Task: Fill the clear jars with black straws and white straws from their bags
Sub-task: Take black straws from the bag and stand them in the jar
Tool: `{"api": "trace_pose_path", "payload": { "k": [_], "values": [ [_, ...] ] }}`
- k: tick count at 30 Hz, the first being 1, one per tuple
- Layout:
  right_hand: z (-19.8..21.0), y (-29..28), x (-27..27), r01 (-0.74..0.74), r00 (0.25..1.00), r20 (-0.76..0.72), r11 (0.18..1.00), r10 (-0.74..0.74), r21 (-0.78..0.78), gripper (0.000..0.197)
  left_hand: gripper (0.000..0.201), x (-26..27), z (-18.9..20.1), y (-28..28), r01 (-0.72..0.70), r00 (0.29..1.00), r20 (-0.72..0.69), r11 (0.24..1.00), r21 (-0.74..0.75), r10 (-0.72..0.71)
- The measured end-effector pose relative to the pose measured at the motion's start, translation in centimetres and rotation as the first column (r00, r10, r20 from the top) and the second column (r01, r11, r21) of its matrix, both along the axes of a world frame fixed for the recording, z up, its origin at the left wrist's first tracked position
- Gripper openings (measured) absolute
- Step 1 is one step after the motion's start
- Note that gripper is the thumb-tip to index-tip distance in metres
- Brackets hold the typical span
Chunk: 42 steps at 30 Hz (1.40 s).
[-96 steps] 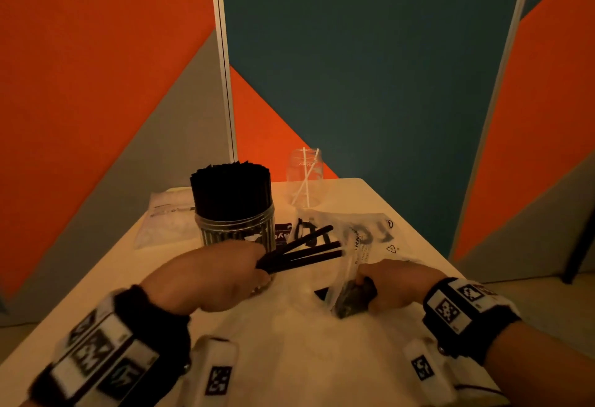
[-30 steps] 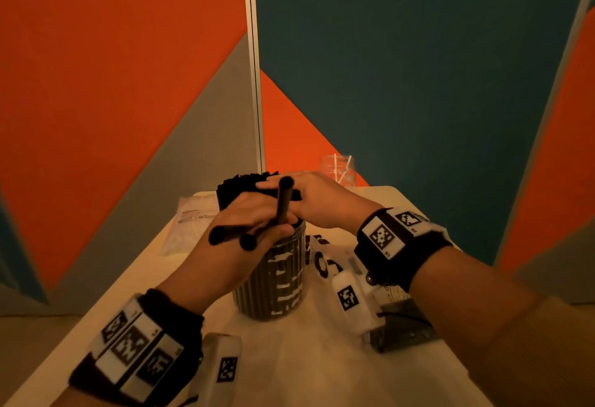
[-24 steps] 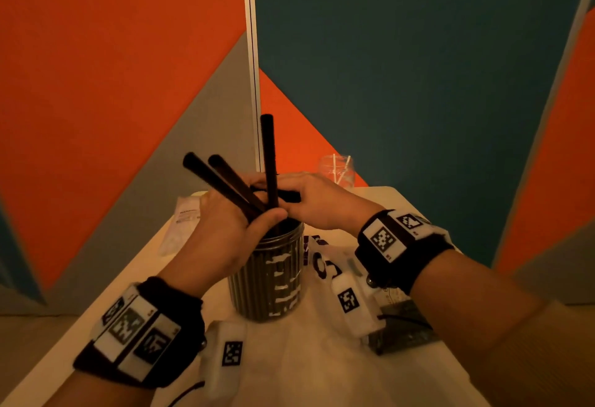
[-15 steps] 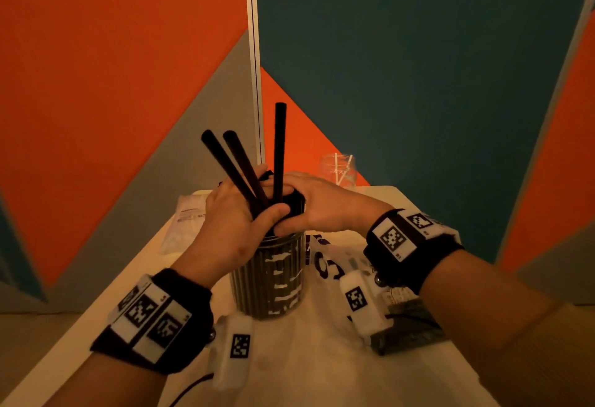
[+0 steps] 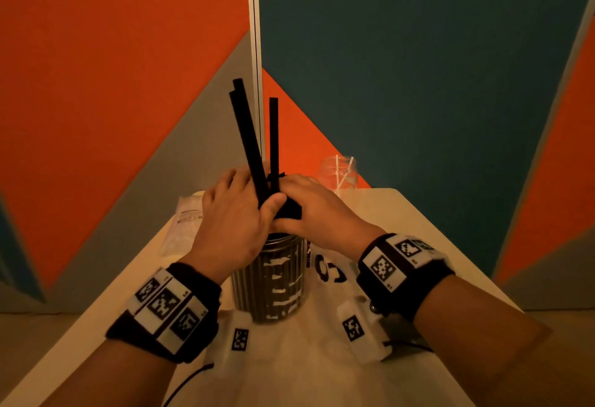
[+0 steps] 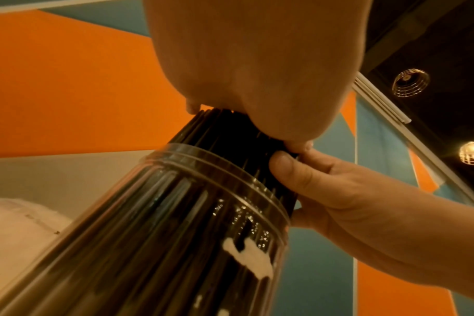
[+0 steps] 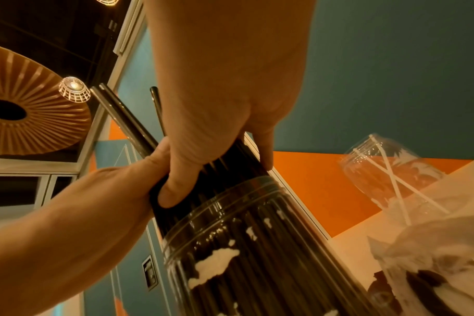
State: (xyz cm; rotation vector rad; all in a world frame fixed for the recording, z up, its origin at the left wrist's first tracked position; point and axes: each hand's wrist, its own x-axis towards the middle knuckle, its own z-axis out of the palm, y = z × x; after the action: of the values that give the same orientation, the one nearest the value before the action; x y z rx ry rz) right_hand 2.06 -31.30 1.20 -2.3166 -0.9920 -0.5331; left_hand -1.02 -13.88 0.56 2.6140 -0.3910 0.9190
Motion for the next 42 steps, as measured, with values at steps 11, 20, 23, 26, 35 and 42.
{"api": "trace_pose_path", "payload": {
  "k": [11,20,23,26,35,42],
  "values": [
    [-0.3,0.4,-0.2,0.093,0.996,0.018,0.995,-0.093,-0.026,0.061,0.059,-0.3,4.9,0.1,0.208,0.964,-0.107,0.944,-0.257,-0.242],
    [-0.3,0.3,-0.3,0.115,0.993,0.033,0.991,-0.113,-0.070,0.071,0.053,0.4,15.7,-1.4,0.168,0.955,0.254,0.985,-0.028,-0.155],
    [-0.4,0.1,-0.3,0.087,0.996,0.042,0.993,-0.084,-0.078,0.076,0.044,1.1,14.2,-1.8,0.122,0.985,0.107,0.983,0.137,-0.137],
    [-0.6,0.1,0.0,0.074,0.996,0.055,0.996,-0.071,-0.056,0.075,0.050,1.6,11.0,-2.1,0.173,0.985,-0.018,0.969,0.176,-0.173],
    [-1.2,0.1,0.9,0.026,0.997,0.072,0.997,-0.020,-0.073,0.083,0.075,-0.1,1.6,-1.3,0.167,0.985,-0.016,0.912,0.373,-0.174],
    [-0.9,0.0,0.1,-0.006,1.000,0.017,0.999,0.006,0.048,0.081,0.088,0.0,2.5,-1.1,0.096,0.995,-0.007,0.939,0.331,-0.099]
  ]
}}
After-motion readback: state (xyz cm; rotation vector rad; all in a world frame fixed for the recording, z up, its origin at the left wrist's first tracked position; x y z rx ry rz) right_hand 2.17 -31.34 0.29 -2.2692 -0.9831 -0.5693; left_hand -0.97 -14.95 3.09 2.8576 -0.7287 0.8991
